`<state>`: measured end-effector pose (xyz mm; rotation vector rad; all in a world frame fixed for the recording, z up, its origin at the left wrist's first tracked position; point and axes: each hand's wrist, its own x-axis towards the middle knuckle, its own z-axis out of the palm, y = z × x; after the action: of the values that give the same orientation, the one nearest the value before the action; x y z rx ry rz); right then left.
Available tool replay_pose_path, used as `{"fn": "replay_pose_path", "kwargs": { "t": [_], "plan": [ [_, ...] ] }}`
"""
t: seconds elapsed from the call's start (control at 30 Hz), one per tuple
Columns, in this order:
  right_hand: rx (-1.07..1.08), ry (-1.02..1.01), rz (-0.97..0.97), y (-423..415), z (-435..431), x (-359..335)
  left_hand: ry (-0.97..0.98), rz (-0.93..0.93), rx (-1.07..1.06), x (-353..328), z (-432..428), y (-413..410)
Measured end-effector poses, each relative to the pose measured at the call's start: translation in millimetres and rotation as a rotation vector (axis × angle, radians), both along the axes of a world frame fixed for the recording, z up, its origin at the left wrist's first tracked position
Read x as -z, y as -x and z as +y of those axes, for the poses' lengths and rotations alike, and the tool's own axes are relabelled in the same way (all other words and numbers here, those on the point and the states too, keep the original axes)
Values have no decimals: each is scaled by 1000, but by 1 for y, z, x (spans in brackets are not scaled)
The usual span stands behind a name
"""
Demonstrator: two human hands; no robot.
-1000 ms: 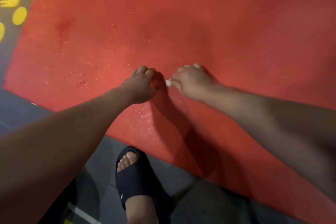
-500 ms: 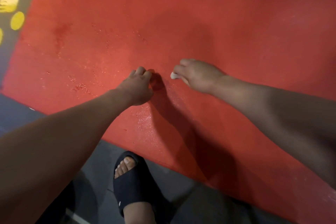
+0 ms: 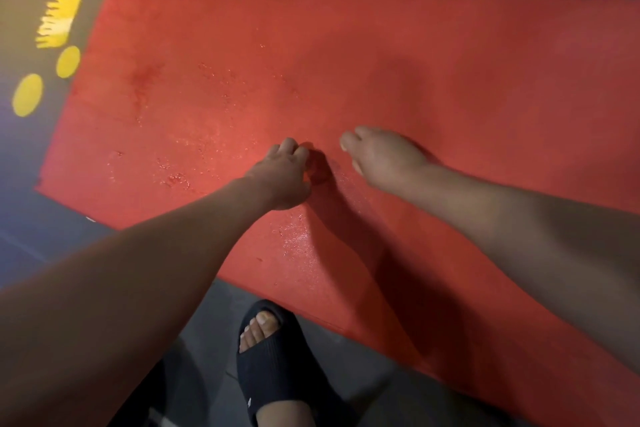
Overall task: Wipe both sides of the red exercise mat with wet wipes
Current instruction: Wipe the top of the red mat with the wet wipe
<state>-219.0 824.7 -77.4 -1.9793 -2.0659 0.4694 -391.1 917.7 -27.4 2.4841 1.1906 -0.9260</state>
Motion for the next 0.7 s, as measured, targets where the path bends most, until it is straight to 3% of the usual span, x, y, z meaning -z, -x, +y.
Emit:
{"fn": "replay_pose_path", "kwargs": {
  "t": [0.1,0.3,0.5,0.6,0.7],
  "plan": [
    [130,-144,5,-27,13,7,5,-15,1,0,0,-1],
    [-192,-114,58,-33,4,7,5,-16,18,-1,1,2],
    [148,-26,34,-38,19,2,8,-54,18,0,1,5],
    [-7,31,94,-3,-9,1,16,-68,13,1,2,11],
    [-350,-21,61,32,-42,-6,27,-92,1,3,4,16]
  ]
}}
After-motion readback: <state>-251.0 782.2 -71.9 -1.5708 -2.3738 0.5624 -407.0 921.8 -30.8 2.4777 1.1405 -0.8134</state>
